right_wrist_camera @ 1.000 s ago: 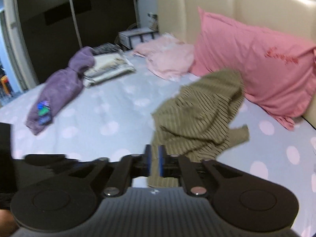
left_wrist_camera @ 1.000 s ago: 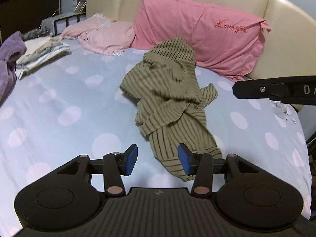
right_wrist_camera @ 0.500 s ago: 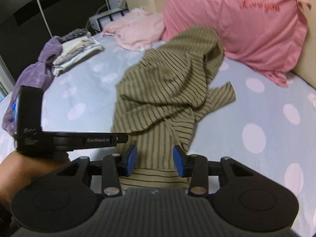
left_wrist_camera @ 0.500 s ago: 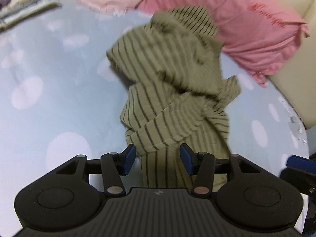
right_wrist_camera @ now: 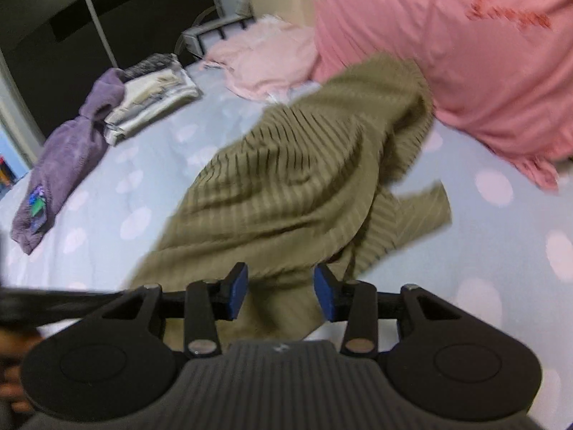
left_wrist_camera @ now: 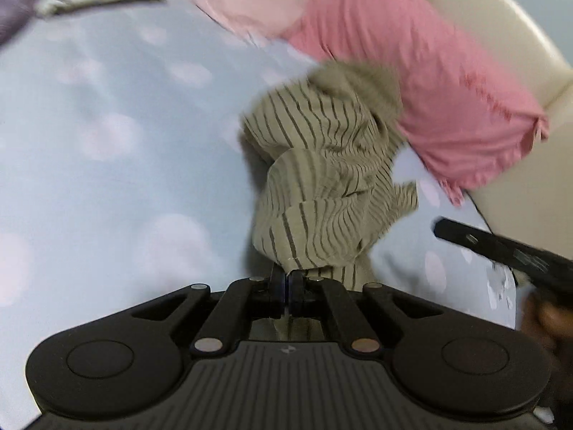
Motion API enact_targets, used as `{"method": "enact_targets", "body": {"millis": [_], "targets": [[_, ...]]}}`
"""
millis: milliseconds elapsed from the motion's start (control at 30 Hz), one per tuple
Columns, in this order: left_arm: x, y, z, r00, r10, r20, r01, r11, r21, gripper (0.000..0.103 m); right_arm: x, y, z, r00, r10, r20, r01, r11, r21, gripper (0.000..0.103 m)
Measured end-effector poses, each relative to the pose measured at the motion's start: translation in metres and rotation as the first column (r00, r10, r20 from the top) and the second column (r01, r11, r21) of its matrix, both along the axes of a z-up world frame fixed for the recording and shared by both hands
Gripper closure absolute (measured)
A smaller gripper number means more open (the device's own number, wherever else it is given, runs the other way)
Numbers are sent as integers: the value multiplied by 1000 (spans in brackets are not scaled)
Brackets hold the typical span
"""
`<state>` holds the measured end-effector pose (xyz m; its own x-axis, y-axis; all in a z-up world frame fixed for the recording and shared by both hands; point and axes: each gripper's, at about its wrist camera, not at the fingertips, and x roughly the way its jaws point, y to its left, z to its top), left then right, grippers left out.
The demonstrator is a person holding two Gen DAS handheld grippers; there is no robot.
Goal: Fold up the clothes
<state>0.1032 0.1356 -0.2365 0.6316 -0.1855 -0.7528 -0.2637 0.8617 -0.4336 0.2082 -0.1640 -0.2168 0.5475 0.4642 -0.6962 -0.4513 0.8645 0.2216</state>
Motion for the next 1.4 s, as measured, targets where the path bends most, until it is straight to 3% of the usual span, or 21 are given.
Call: {"method": "enact_targets", "body": {"millis": [100, 233, 333, 533, 700, 733, 767, 867, 1033, 1233, 1400], "targets": [[-46, 10, 39, 997, 80, 15, -81, 995, 66, 103, 10, 9, -1, 1000, 18, 26, -18, 1000, 13, 56], [-104, 10, 71, 990, 142, -1, -141, 981, 135, 103, 7, 19, -4, 1000, -17, -8, 17, 998, 58, 31], [-138, 9, 92, 985, 174, -11, -170, 971, 166, 103, -1, 34, -17, 996, -1, -87, 9, 996, 91, 29], [-194, 30, 104, 978, 207, 4, -205, 967, 149, 103, -12, 90, -53, 987, 44, -154, -37, 998, 47, 30], [-214, 36, 102, 981, 191, 40, -194, 974, 116, 103, -26, 117, -76, 968, 57, -244, -51, 998, 32, 73], [-220, 38, 103, 980, 195, 50, -200, 974, 110, 103, -32, 120, -76, 970, 62, -234, -60, 998, 16, 94], [-226, 39, 103, 978, 200, 60, -205, 973, 104, 103, -39, 120, -71, 975, 75, -208, -77, 997, 0, 100], [-245, 44, 105, 971, 223, 88, -231, 969, 88, 103, -61, 117, -51, 985, 125, -119, -132, 990, -46, 100], [-268, 57, 123, 963, 239, 125, -251, 964, 91, 103, -87, 78, 7, 990, 137, -42, -135, 990, 50, 102], [-260, 69, 172, 958, 177, 223, -215, 964, 158, 103, -103, 43, 119, 978, 128, 163, -155, 974, 167, 102], [-252, 78, 251, 918, 127, 376, -224, 948, 225, 103, -110, 24, 232, 930, 113, 350, -212, 943, 258, 102]]}}
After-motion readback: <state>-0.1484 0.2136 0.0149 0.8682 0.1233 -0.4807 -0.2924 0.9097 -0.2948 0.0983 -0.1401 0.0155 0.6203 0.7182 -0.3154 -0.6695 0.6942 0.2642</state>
